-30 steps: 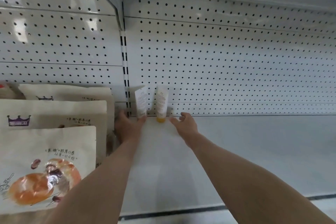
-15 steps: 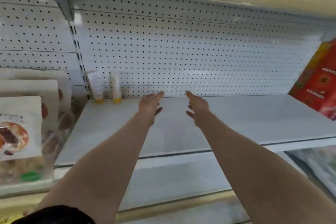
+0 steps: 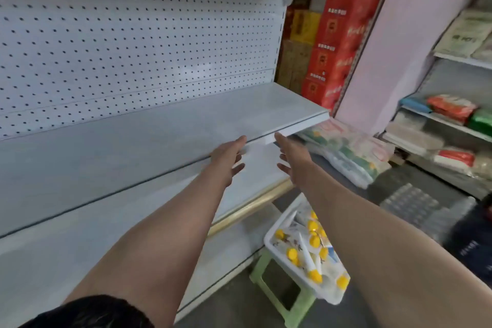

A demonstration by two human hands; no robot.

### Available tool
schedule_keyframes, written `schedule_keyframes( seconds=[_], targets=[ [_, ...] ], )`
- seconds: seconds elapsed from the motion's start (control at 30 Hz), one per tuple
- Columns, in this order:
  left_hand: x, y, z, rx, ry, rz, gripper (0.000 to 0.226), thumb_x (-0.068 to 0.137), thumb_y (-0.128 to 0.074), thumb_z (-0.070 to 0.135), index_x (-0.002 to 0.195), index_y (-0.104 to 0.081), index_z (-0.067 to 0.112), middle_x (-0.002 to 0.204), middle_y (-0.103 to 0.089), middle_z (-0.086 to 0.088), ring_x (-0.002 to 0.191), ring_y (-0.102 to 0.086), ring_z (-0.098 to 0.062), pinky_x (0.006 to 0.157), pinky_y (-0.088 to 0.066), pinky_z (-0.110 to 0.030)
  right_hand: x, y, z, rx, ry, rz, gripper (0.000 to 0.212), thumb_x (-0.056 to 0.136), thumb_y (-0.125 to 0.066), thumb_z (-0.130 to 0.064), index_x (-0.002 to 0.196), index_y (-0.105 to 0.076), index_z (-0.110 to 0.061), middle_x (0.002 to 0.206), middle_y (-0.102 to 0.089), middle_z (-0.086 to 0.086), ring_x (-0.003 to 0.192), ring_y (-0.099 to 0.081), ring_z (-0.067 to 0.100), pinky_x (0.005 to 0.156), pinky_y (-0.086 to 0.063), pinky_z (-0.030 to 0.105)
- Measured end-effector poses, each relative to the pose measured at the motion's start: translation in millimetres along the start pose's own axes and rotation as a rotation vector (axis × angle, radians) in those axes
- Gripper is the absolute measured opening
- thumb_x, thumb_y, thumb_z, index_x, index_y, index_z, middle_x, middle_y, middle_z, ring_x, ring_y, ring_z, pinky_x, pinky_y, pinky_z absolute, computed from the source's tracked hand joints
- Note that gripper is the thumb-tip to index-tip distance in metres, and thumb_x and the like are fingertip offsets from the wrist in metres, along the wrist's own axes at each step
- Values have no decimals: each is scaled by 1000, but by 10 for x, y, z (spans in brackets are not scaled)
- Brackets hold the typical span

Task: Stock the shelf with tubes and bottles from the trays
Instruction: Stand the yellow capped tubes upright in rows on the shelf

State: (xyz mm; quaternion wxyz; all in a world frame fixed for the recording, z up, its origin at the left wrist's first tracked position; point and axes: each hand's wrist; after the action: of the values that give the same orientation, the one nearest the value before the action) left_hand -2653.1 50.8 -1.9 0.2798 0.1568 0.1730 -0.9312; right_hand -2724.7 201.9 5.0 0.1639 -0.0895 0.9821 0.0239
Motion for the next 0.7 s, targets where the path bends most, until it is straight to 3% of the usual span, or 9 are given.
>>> schedule_keyframes(
  seconds=[0.1, 0.17, 0.27, 0.37, 0.4, 0.47, 0.57, 0.63, 0.7],
  targets=[
    [3, -421, -421, 71, 83, -56, 38, 80, -80, 41, 106, -64, 18, 117, -63, -3, 106, -63, -17, 87, -59, -37, 0, 563, 215, 9, -56, 104, 28, 89, -72, -43, 96, -64, -18, 99, -60, 1, 89, -57, 17, 83, -51, 35],
    [-3, -630, -668, 153, 143, -84, 37, 81, -79, 44, 101, -63, 18, 112, -64, -3, 103, -64, -20, 91, -57, -42, 27, 859, 394, 6, -90, 179, 29, 88, -73, -44, 95, -67, -16, 86, -61, 1, 75, -58, 16, 78, -52, 34],
    [56, -843, -1008, 251, 226, -107, 32, 82, -78, 43, 95, -66, 16, 102, -65, -5, 93, -65, -20, 91, -58, -42, 142, 1184, 746, 46, -179, 269, 43, 82, -77, -49, 108, -67, -17, 110, -63, 4, 98, -61, 20, 83, -56, 37],
    [177, -950, -1364, 294, 287, -141, 38, 85, -75, 42, 108, -66, 12, 104, -65, -5, 92, -63, -16, 69, -60, -30, 263, 1394, 1128, 69, -300, 348, 57, 75, -80, -55, 116, -66, -18, 135, -56, 5, 97, -61, 21, 78, -58, 37],
    [216, -981, -1486, 307, 318, -159, 40, 86, -74, 43, 111, -65, 13, 108, -65, -4, 97, -63, -16, 68, -59, -27, 276, 1443, 1239, 61, -339, 364, 61, 76, -79, -55, 122, -64, -17, 134, -56, 5, 92, -61, 20, 72, -56, 35],
    [313, -1042, -1718, 329, 394, -207, 38, 89, -70, 43, 114, -63, 15, 111, -62, -2, 98, -60, -14, 81, -57, -30, 328, 1540, 1472, 75, -398, 391, 51, 82, -77, -49, 119, -62, -17, 118, -61, 4, 86, -58, 17, 71, -53, 32],
    [494, -1100, -1997, 343, 482, -217, 24, 90, -70, 38, 97, -63, 17, 96, -61, 0, 82, -58, -11, 83, -54, -32, 433, 1633, 1820, 106, -518, 410, 48, 82, -78, -50, 116, -62, -20, 106, -64, 1, 95, -60, 18, 87, -56, 37],
    [645, -1120, -2140, 368, 500, -213, 29, 89, -73, 37, 103, -64, 14, 90, -61, -1, 81, -59, -13, 82, -54, -32, 534, 1670, 1997, 121, -576, 421, 47, 81, -78, -50, 114, -64, -19, 105, -64, 1, 104, -61, 22, 94, -54, 41],
    [820, -1131, -2293, 389, 534, -227, 37, 87, -74, 39, 111, -65, 13, 99, -65, -6, 86, -62, -15, 87, -55, -34, 691, 1698, 2179, 136, -648, 430, 45, 80, -78, -52, 108, -65, -19, 109, -65, 3, 105, -61, 23, 96, -54, 42]
  ],
)
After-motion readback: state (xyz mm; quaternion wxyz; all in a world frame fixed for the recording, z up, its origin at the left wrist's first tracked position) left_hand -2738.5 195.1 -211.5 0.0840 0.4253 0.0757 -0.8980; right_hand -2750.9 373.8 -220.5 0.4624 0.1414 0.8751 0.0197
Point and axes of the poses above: each hand's wrist, its own x-axis towards the middle knuckle, its own y-axis out of the back of the hand, z = x × y
